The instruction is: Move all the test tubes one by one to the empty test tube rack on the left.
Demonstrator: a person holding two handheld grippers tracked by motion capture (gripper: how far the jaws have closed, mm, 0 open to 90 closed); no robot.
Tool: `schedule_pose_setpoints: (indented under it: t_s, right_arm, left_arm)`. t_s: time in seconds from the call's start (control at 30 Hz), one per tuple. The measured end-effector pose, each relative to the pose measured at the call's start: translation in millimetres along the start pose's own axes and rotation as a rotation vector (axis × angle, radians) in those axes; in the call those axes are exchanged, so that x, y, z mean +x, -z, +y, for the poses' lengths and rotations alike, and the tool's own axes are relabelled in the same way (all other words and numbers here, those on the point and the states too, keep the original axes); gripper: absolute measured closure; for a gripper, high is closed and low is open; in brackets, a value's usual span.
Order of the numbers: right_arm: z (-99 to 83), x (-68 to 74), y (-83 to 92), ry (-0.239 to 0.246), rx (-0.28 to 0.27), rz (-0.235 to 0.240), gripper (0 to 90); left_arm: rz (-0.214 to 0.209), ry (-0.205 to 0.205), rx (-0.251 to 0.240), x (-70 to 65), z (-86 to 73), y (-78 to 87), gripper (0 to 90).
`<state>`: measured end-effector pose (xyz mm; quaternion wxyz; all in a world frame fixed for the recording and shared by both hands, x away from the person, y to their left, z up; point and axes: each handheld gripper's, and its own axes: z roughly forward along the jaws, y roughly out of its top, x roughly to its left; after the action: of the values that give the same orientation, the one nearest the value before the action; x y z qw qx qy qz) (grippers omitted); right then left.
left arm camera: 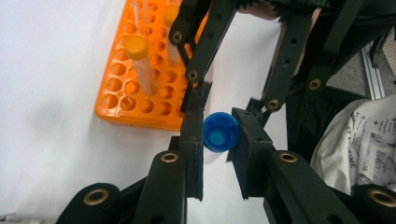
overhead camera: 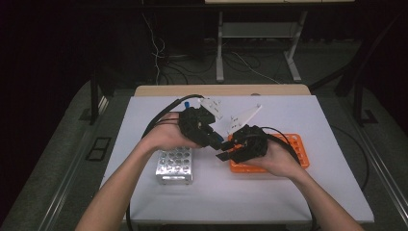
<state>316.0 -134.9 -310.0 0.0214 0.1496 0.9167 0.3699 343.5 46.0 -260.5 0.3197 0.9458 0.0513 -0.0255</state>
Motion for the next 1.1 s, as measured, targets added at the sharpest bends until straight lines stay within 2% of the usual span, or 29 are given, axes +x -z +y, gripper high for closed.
schedule_pose_setpoints:
  t_s: [0.1, 0.27, 0.5, 0.7, 0.87, 0.9, 1.1]
  right_arm:
    - [-1.8, -2.1, 5.8, -0.002, -0.013, -0.009, 56.0]
    - [-6.0, -5.4, 16.6, -0.035, -0.045, -0.008, 48.1]
    - [-13.8, -9.4, 32.3, -0.075, -0.070, -0.046, 37.2]
    - [-26.8, -13.5, 50.2, -0.143, -0.119, -0.109, 16.7]
    - [-41.1, -20.4, 67.4, -0.214, -0.149, -0.147, 7.2]
    - [-44.3, -21.8, 70.4, -0.227, -0.151, -0.148, 0.0]
    - [-62.7, -27.5, 87.4, -0.265, -0.157, -0.195, 0.3]
  left_arm:
    - [0.013, 0.021, -0.008, 3.2, -2.0, 5.5, 74.1]
    - [0.035, 0.039, -0.016, 10.6, -4.2, 14.3, 74.2]
    - [0.088, 0.073, -0.032, 24.3, -8.7, 27.0, 74.2]
    - [0.136, 0.114, -0.045, 38.9, -16.2, 37.3, 74.2]
    - [0.179, 0.166, -0.056, 51.6, -25.8, 44.3, 74.2]
    - [0.188, 0.180, -0.061, 54.1, -27.8, 45.2, 74.2]
    - [0.226, 0.240, -0.082, 69.1, -38.1, 52.1, 74.3]
